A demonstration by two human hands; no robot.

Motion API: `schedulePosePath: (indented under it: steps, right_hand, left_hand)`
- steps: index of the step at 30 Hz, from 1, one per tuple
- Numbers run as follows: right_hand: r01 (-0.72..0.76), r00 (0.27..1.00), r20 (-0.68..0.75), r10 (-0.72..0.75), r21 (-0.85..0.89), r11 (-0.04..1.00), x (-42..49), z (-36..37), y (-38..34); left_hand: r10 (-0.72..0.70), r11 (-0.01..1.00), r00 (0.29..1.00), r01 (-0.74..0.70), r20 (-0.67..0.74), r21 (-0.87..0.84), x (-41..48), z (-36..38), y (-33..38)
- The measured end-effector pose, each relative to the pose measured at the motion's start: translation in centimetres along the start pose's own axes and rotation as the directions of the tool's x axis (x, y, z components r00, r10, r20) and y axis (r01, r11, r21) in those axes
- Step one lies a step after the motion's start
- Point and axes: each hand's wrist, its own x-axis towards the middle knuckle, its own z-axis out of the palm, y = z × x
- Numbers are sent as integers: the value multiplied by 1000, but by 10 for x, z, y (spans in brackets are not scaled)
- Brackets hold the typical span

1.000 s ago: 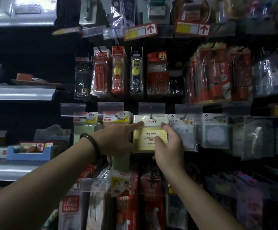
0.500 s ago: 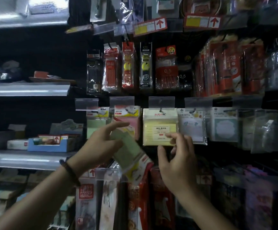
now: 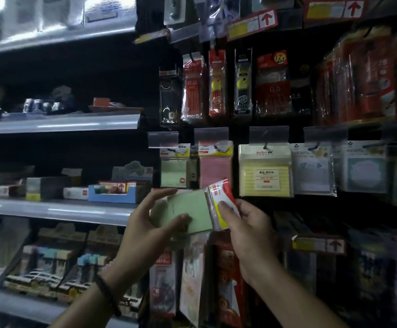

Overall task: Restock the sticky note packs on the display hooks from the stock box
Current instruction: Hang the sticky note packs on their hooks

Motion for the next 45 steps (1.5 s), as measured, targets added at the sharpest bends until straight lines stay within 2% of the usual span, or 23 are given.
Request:
schedulePosePath:
  steps: [3, 6, 8, 10, 14, 16, 18, 23, 25, 27, 28, 30, 34, 45]
  right_hand:
    - [69, 997, 39, -66, -77, 995, 12, 12, -6]
    - [175, 980, 141, -143, -246, 953, 28, 27, -8]
    - [206, 958, 259, -122, -329, 921, 36, 37, -11]
    - [223, 943, 315, -105, -365, 904, 43, 46, -14]
    - [161, 972, 203, -120, -195, 968, 44, 64, -12]
    - [234, 965, 165, -205, -181, 955, 41, 66, -2]
    - [282, 954, 172, -247, -231, 931, 39, 67, 10]
    - [147, 981, 161, -112, -225, 963, 54, 71, 22]
    - [186, 976, 159, -147, -270, 945, 61, 73, 26]
    - [202, 977, 115, -177, -272, 941, 69, 77, 29]
    - [210, 977, 98, -191, -260, 942, 73, 79, 30]
    - [229, 973, 83, -215, -231, 946, 79, 83, 29]
    - [284, 959, 64, -277, -198, 938, 89, 94, 25]
    - [270, 960, -23, -277, -164, 949, 114, 120, 21]
  left_hand:
    - [-40, 984, 994, 21, 101, 179, 2, -22, 4]
    - [-71, 942, 976, -2, 204, 335, 6, -41, 10]
    - [-92, 930, 971, 5, 219, 368, 11, -51, 15]
    - [-101, 934, 969, 14, 225, 357, 15, -58, 18]
    - [-29, 930, 994, -14, 110, 367, 23, -63, 14]
    - [6, 931, 1000, -14, 21, 365, 29, -66, 10]
    - [4, 935, 1000, -6, 6, 356, 35, -69, 4]
    - [71, 920, 997, -64, -4, 386, 53, -72, -12]
    - [184, 810, 983, -166, 24, 562, 64, -75, -17]
    - [255, 619, 962, -242, 100, 747, 76, -81, -22]
    - [264, 543, 955, -266, 138, 796, 82, -84, -24]
    - [227, 452, 952, -291, 207, 843, 91, -88, -27]
    - [214, 405, 941, -330, 262, 853, 111, -97, -27]
    - [184, 295, 963, -247, 198, 923, 144, -100, -13]
